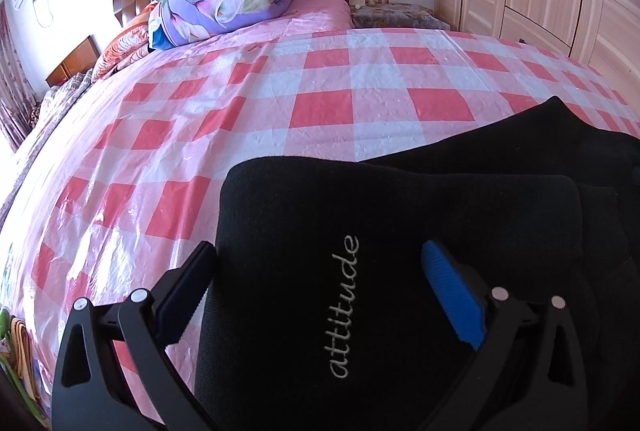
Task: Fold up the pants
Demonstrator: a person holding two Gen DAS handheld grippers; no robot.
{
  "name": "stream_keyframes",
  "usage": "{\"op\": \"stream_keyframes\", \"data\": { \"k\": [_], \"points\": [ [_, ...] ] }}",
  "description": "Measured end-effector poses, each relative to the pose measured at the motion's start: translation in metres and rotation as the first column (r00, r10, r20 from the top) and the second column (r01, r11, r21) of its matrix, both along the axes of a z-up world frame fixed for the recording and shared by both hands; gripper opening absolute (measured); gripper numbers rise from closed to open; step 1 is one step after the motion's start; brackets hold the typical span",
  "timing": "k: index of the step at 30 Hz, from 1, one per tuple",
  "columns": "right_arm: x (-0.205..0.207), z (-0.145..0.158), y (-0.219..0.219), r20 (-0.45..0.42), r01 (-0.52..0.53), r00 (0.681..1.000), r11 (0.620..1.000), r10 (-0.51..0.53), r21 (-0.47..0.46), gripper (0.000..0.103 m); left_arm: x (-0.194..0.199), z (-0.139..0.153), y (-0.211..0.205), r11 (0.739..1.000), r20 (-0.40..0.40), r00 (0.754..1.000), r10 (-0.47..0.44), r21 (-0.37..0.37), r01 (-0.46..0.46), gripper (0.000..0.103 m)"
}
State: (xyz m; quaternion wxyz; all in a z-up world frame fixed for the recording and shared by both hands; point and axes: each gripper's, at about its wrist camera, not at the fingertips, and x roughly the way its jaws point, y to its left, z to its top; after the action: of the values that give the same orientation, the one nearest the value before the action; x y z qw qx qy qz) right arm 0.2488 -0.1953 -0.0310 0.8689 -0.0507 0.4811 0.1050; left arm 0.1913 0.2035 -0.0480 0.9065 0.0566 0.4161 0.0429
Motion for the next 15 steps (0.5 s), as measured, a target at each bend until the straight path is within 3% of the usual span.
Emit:
{"op": "stream_keyframes", "data": {
  "k": [5,8,11,13,15],
  "points": [
    [0.002,0.014,-0.013,0.000,0.111,0.994,0.990,-0.111,0.085,0.099,0.000,0.000,0.000,1.000,0.003,1.000,0.001,0.003,-0.002,0.102],
    [-0.034,0.024,0.004,0.043,0.008,0.999,0.994,-0.012,0.108,0.099,0.001,0.000,0.000,1.000,0.001,1.000,0.001,-0.006,-0.001,0.102],
    [-0.047,0.010,0.021,0.020,-0.071,0.997,0.997,0.070,0.029,0.099,0.000,0.000,0.002,1.000,0.000,1.000,0.002,-0.011,-0.002,0.102],
    [-0.040,0.001,0.020,-0.009,-0.069,0.998,0.997,0.070,0.021,0.099,0.000,0.001,0.003,1.000,0.004,1.000,-0.004,-0.019,0.004,0.102],
    [-0.037,0.011,0.013,0.001,-0.037,0.999,0.997,0.037,0.070,0.099,-0.004,0.003,0.004,0.999,0.025,1.000,-0.006,-0.033,0.007,0.102]
  ]
}}
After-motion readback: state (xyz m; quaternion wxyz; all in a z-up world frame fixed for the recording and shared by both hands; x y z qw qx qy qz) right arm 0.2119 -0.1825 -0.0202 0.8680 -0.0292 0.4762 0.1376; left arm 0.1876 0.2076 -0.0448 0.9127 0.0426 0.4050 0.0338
